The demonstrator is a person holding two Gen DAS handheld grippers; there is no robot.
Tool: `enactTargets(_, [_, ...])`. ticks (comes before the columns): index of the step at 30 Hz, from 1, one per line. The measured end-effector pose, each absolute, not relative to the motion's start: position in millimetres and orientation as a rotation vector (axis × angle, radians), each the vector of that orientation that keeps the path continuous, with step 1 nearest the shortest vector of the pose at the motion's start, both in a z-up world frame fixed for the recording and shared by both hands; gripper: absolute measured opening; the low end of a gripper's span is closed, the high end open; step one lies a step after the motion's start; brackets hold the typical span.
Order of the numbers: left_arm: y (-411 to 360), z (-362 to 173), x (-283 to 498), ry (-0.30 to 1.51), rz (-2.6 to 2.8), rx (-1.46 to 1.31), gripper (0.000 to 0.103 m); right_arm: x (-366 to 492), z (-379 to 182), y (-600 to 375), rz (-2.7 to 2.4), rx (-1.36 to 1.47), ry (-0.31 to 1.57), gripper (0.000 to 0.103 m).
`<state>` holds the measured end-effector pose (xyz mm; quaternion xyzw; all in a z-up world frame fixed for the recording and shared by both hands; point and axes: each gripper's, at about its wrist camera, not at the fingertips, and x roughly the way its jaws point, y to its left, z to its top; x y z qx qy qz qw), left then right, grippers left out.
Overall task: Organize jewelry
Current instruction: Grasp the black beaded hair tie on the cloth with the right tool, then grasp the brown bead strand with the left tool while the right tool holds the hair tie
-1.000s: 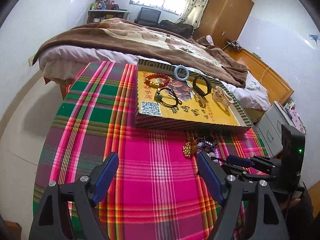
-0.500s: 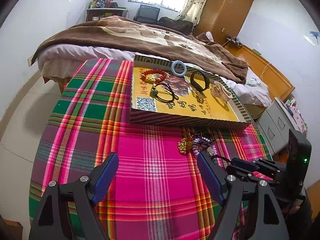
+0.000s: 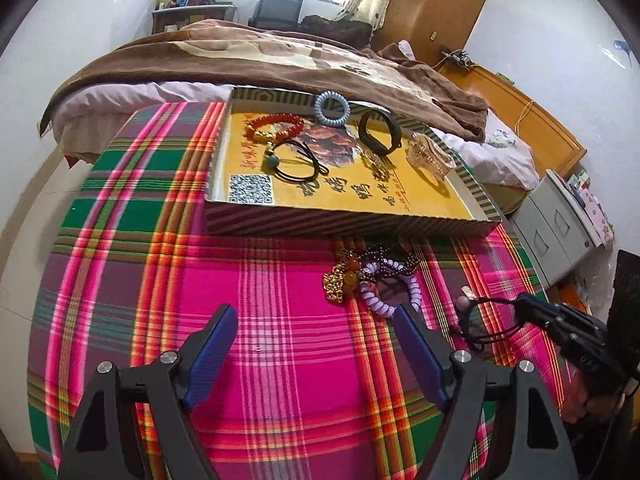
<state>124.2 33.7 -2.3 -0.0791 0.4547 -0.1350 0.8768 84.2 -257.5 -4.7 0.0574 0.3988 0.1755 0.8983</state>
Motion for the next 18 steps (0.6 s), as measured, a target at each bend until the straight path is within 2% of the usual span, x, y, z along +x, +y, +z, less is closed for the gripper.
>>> enactTargets(10, [20.5,-12.5,135.2,0.978,-0.285,-0.118,0.08,75.5,-7.7,-291.5,0.235,0.16,0.81,0.015])
enactTargets(18, [-12.3,-7.6,157.2,0.947,-0.297,0.022,0.08,73.5,-21.3,-291.0,0.229,0.147,0.857,0.015])
